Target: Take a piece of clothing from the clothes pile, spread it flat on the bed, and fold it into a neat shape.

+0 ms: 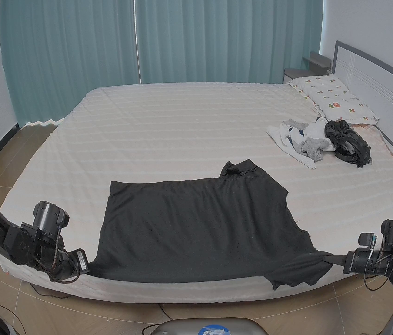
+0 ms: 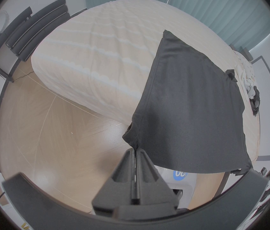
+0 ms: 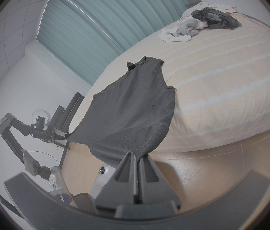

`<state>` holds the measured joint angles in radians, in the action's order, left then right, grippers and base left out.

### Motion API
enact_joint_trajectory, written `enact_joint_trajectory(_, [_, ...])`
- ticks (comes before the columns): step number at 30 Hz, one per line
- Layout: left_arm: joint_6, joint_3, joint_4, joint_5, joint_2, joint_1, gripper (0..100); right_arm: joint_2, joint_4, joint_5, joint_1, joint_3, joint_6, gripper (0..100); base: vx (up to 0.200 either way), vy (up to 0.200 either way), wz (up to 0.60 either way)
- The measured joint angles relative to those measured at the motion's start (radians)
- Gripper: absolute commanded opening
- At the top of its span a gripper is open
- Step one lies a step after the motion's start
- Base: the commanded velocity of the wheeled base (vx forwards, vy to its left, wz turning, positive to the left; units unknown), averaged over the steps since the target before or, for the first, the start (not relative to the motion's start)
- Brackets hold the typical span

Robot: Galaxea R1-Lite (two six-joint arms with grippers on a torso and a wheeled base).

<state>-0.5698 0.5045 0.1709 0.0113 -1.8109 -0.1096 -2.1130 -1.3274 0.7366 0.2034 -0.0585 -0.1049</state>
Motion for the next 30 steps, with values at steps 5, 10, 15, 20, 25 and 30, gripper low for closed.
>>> enact_joint_trajectory(5, [-0.044,0.06,0.024,-0.002,-0.013,0.005,0,-0.013,-0.02,0.003,-0.023,-0.078,-0.046,0,0.0,0.0,0.0])
enact_joint_trajectory(10, [-0.069,0.113,0.086,-0.002,-0.068,0.007,0,-0.044,-0.019,-0.005,-0.055,-0.175,-0.067,0,0.0,0.0,0.0])
enact_joint_trajectory(15, [-0.146,0.191,0.133,0.0,-0.147,0.007,0,-0.105,-0.016,-0.026,-0.08,-0.279,-0.072,0,0.0,0.0,0.0])
enact_joint_trajectory(20, [-0.172,0.28,0.15,-0.001,-0.226,0.011,0,-0.176,-0.012,-0.055,-0.1,-0.381,-0.08,0,0.0,0.0,0.0])
enact_joint_trajectory(25, [-0.178,0.358,0.153,-0.002,-0.298,0.013,0,-0.227,-0.01,-0.084,-0.115,-0.457,-0.132,0,0.0,0.0,0.0])
enact_joint_trajectory(30, [-0.197,0.42,0.153,0.001,-0.352,0.014,0,-0.263,0.02,-0.112,-0.127,-0.524,-0.144,0,0.0,0.0,0.0])
